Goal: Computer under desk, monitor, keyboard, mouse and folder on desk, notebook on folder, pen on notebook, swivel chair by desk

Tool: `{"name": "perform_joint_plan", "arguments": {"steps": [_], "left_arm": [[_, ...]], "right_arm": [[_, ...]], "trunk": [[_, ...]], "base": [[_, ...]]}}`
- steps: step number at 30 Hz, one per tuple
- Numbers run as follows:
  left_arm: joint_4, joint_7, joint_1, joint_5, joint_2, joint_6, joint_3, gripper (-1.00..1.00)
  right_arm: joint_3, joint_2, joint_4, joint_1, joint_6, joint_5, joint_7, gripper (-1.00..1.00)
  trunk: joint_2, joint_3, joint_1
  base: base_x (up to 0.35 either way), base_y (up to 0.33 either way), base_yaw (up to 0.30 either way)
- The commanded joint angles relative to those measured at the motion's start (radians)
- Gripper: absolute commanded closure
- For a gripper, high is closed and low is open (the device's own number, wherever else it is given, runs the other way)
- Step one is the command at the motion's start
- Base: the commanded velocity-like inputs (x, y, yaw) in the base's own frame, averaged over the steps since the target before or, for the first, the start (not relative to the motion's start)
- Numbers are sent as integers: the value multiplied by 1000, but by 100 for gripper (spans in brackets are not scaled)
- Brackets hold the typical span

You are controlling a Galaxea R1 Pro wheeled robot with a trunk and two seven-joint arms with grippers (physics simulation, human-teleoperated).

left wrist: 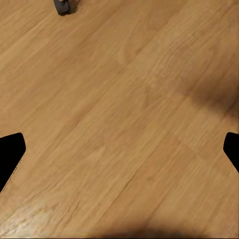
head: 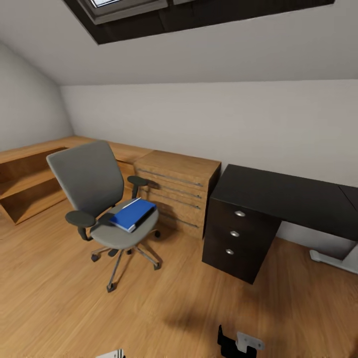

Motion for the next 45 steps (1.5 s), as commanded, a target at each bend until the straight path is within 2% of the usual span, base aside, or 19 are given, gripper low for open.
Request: {"name": "perform_joint_plan", "arguments": {"steps": [1,9,15,45], "left_arm": [[1,5,-1,6,0,-4,-5,-100],[15,5,-1,5,0,-3,-7,-100],[23,5,-1,6,0,-3,-8,-100],[37,5,-1,6,0,-3,-8,-100]], "right_arm": [[9,1,1,-1,-2,-4,-6,-100],[9,1,1,-1,-2,-4,-6,-100],[8,1,1,-1,-3,-4,-6,-100],[9,1,1,-1,-5,-2,-5,-100]], "trunk": [[0,-1,-1],[0,-1,-1],[0,-1,-1],[0,-1,-1]], "base": [[-241,214,-9],[-148,219,-12],[-230,178,-212],[-336,-20,-293]]}}
